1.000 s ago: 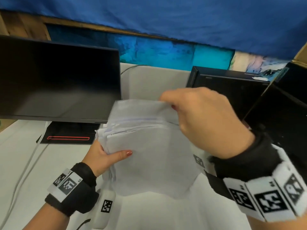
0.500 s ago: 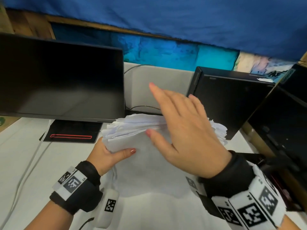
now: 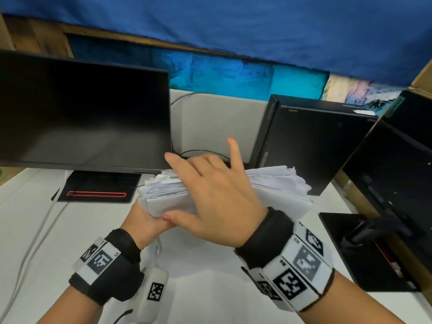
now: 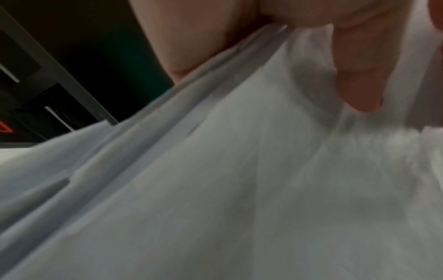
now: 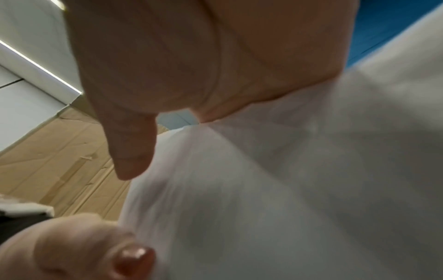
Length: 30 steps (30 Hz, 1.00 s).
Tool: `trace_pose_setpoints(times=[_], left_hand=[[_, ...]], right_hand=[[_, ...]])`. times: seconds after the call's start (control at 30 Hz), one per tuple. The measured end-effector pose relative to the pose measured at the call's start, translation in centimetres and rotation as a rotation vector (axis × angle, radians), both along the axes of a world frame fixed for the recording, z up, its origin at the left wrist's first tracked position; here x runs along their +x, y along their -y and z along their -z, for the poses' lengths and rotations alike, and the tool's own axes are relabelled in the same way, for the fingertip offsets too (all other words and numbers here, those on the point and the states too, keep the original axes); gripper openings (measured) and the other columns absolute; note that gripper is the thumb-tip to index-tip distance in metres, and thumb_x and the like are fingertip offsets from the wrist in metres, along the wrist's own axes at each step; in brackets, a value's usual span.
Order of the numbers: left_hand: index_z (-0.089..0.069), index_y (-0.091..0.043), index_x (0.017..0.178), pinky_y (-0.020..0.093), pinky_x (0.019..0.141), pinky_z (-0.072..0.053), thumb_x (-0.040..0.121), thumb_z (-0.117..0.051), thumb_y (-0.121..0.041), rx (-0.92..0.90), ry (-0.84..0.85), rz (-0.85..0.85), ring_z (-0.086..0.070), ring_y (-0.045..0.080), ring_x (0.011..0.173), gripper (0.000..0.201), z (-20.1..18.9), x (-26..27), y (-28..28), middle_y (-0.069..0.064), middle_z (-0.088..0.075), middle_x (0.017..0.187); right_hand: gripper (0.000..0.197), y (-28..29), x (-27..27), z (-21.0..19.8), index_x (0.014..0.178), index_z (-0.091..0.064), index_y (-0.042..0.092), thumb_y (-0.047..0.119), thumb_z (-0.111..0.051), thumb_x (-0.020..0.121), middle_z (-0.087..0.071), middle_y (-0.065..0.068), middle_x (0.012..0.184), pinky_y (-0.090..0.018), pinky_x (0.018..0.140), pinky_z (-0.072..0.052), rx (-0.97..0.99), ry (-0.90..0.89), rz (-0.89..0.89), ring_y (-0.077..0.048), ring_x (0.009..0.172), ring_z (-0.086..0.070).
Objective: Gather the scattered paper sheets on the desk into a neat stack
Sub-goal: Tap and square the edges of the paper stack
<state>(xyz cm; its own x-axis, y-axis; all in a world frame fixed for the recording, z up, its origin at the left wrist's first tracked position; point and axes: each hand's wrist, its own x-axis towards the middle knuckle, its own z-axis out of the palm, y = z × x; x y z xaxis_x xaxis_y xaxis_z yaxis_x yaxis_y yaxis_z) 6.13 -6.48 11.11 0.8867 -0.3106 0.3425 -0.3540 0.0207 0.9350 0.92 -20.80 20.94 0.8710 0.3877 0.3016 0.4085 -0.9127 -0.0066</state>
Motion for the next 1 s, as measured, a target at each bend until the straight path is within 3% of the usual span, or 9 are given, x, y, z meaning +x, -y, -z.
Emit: trace_pose_setpoints(times=[0.1,0.23,0.33,0.4,0.5,0.6,0.7,0.83,1.0], left_hand=[[-0.068,-0.045,0.097,0.008,0.081,-0.047,0.049,-0.078,-0.051,-0.002,0.04,-0.009,-0.062,-0.008,0.098,0.049,-0.2,-0.2,-0.2,-0.032,-0.068,0.099],[-0.063,-0.03,0.101,0.01,0.074,-0.05,0.056,-0.084,-0.03,-0.056,-0.049,-0.047,-0.065,-0.003,0.094,0.05,0.1,0.2,-0.7,-0.028,-0.071,0.093],[-0.062,-0.029,0.101,0.014,0.07,-0.054,0.039,-0.087,-0.046,-0.103,-0.096,-0.031,-0.068,0.001,0.09,0.069,0.1,0.3,-1.0,-0.021,-0.073,0.092],[-0.061,-0.027,0.103,0.015,0.069,-0.054,0.031,-0.085,-0.055,-0.096,-0.106,-0.005,-0.068,0.003,0.09,0.08,0.2,0.3,-0.9,-0.018,-0.073,0.094],[-0.065,-0.031,0.096,0.017,0.072,-0.055,0.028,-0.086,-0.054,-0.087,-0.114,-0.03,-0.068,0.002,0.089,0.074,0.4,0.6,0.2,-0.019,-0.074,0.091],[-0.067,-0.042,0.087,0.016,0.075,-0.055,0.05,-0.082,-0.026,-0.085,-0.041,-0.127,-0.066,-0.006,0.085,0.043,-0.3,0.7,1.3,-0.029,-0.071,0.085],[-0.064,-0.042,0.09,0.011,0.069,-0.053,0.053,-0.079,-0.021,-0.116,0.009,-0.12,-0.065,-0.008,0.085,0.045,-1.0,0.8,1.3,-0.03,-0.07,0.087],[-0.068,-0.042,0.093,0.011,0.072,-0.052,0.031,-0.083,-0.056,-0.051,-0.037,-0.068,-0.065,-0.006,0.089,0.064,0.3,-0.1,0.8,-0.029,-0.07,0.092],[-0.065,-0.056,0.083,0.013,0.07,-0.053,0.054,-0.083,-0.035,-0.024,-0.05,-0.141,-0.065,-0.008,0.085,0.041,1.2,0.0,1.4,-0.033,-0.069,0.086]], right_hand=[[0.084,1.1,-0.5,-0.1,0.142,-0.03,0.028,0.063,-0.056,0.071,-0.057,0.003,0.119,-0.057,0.113,-0.002,0.082,0.11,0.03,-0.021,0.114,-0.052],[0.083,7.5,-1.9,0.8,0.138,-0.032,0.034,0.064,-0.059,0.065,-0.055,0.01,0.125,-0.053,0.115,-0.01,0.284,0.25,0.134,-0.011,0.117,-0.051],[0.114,11.8,-2.4,3.6,0.136,-0.012,0.055,0.054,-0.079,0.045,-0.032,0.017,0.143,-0.025,0.111,-0.028,0.829,-0.051,0.168,0.012,0.126,-0.035],[0.129,12.5,-1.8,6.4,0.134,-0.012,0.059,0.048,-0.089,0.031,-0.039,0.009,0.142,-0.018,0.1,-0.042,1.175,-0.325,0.147,0.007,0.123,-0.045],[0.081,11.7,-0.6,9.1,0.114,-0.056,0.026,0.029,-0.091,0.041,-0.07,0.002,0.104,-0.027,0.079,-0.057,1.409,-0.407,0.182,-0.018,0.102,-0.065],[0.034,10.4,0.0,8.6,0.09,-0.061,0.025,0.0,-0.073,0.07,-0.068,0.004,0.09,-0.015,0.06,-0.055,1.49,-0.271,0.231,-0.006,0.079,-0.069],[0.038,10.9,-0.2,8.5,0.1,-0.061,0.021,-0.001,-0.072,0.071,-0.067,0.004,0.096,-0.017,0.064,-0.055,1.531,-0.153,0.223,0.001,0.081,-0.068],[0.078,11.4,-1.0,10.2,0.122,-0.052,0.013,0.02,-0.087,0.053,-0.066,-0.002,0.111,-0.018,0.072,-0.056,1.477,-0.187,0.28,-0.006,0.097,-0.066],[0.04,10.3,-1.1,10.1,0.098,-0.058,0.028,0.008,-0.076,0.069,-0.066,0.007,0.097,-0.015,0.066,-0.055,1.529,-0.16,0.26,0.001,0.083,-0.067]])
